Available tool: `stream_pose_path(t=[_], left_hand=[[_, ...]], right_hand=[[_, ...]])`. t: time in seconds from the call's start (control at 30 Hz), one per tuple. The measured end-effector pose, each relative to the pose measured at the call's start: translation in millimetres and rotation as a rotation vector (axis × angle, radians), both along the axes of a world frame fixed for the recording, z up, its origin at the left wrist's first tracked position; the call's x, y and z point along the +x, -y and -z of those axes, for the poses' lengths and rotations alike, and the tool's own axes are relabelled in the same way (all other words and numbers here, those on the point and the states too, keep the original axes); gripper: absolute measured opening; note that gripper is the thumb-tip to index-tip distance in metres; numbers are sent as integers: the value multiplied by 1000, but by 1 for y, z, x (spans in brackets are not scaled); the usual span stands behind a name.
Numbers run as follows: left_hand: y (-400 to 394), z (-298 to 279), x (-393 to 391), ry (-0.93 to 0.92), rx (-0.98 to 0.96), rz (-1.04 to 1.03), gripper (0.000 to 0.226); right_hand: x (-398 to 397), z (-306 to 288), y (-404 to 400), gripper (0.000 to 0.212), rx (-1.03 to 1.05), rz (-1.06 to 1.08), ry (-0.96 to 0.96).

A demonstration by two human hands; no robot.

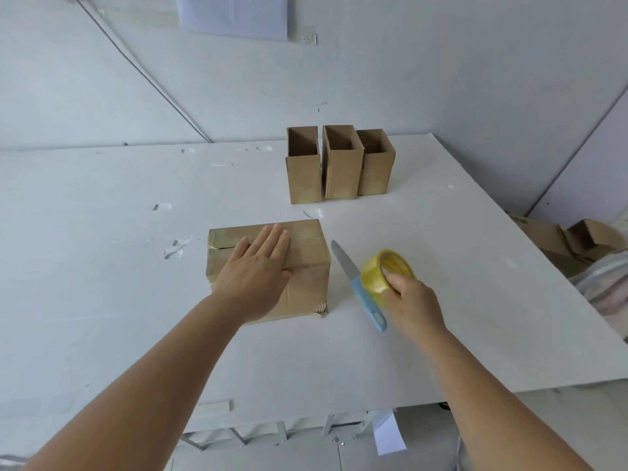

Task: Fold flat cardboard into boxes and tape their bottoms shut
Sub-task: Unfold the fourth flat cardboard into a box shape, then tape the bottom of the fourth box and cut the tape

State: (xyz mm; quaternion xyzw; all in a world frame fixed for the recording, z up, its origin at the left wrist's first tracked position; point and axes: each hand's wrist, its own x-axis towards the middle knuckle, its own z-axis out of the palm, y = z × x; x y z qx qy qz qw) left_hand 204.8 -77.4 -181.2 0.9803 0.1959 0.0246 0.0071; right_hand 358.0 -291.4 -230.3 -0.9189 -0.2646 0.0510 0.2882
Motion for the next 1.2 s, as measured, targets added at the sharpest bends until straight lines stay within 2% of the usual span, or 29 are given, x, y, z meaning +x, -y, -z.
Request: stream_pose_path(t=[0.1,0.17,0.27,0.37,0.5,0.6,0.8,1.0,1.1,1.2], left_hand=[[-1,0,-1,21,-39,6,64],[-2,-1,-2,35,-71,12,66],[-1,-1,-4,56,-93,21,70],[0,0,-6,65,-76,29,72],[-1,0,-5,74,-97,28,70],[-3,0,-3,117,-136,28,64],[-4,-6,-1,259,-251,28,56],[-8,-18,-5,373,-654,-81,61],[-10,-22,-12,437,-767,-103,66],[-12,-26,-16,549,-924,-121,65]], right_hand=[[-1,-20,-11,10,170,18,11],[-2,-31,-21,13,199,-3,28],[-6,-33,-29,20,89,-35,49],[-12,-14,-32,13,-98,-57,38],[-17,4,-34,20,-108,68,-43],[-15,-5,-36,20,57,148,-55],[-21,-50,-49,14,394,159,-9],[-43,-85,-75,23,723,-39,-93],[-58,-90,-97,27,772,-177,-123],[-70,-82,-116,28,707,-239,-117]])
